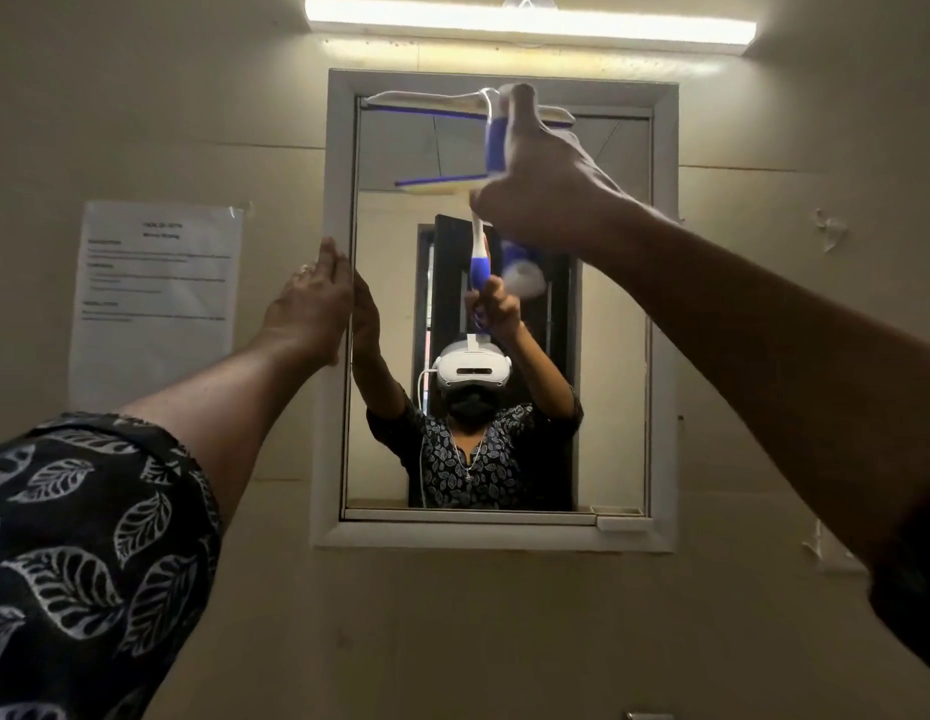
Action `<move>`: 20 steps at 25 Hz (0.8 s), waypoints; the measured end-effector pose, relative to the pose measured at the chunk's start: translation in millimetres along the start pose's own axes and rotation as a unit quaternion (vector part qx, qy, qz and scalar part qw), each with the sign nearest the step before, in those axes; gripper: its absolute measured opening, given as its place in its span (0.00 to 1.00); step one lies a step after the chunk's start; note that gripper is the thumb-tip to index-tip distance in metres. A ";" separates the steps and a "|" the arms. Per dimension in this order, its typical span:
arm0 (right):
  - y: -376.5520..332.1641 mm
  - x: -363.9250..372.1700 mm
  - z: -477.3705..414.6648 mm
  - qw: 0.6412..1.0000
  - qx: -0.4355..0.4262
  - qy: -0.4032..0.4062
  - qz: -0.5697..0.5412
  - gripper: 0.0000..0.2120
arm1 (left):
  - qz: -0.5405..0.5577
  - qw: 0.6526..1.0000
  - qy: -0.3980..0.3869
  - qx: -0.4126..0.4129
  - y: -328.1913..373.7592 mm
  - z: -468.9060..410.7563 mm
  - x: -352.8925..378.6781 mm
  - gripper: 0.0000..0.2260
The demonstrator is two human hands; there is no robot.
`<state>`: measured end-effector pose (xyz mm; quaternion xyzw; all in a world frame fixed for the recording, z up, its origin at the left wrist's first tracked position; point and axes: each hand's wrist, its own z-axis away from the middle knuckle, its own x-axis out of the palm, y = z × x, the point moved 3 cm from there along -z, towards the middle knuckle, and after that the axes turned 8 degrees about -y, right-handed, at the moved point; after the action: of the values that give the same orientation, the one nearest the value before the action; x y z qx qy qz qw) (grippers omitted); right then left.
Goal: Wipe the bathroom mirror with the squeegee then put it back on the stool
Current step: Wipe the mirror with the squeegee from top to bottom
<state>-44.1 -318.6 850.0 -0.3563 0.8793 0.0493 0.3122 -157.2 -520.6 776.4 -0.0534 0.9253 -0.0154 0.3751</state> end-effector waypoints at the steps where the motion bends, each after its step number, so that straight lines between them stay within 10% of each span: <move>1: -2.4 3.3 -19.0 1.000 0.001 0.001 0.002 0.23 | 0.000 1.000 0.000 -0.001 0.2 -0.1 0.0 0.47; 9: 11.7 53.6 -43.5 0.997 0.069 -0.027 0.037 0.37 | 0.009 1.000 0.007 0.005 -1.2 1.9 -0.4 0.46; 20: 27.8 184.8 168.2 0.964 0.150 -0.211 -0.064 0.50 | 0.019 1.000 -0.009 0.016 -3.3 2.0 -1.5 0.48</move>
<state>-77.7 -356.1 603.7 -0.3421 0.7661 -0.0291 0.5433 -154.4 -523.7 776.3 -0.0293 0.9223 -0.0228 0.3847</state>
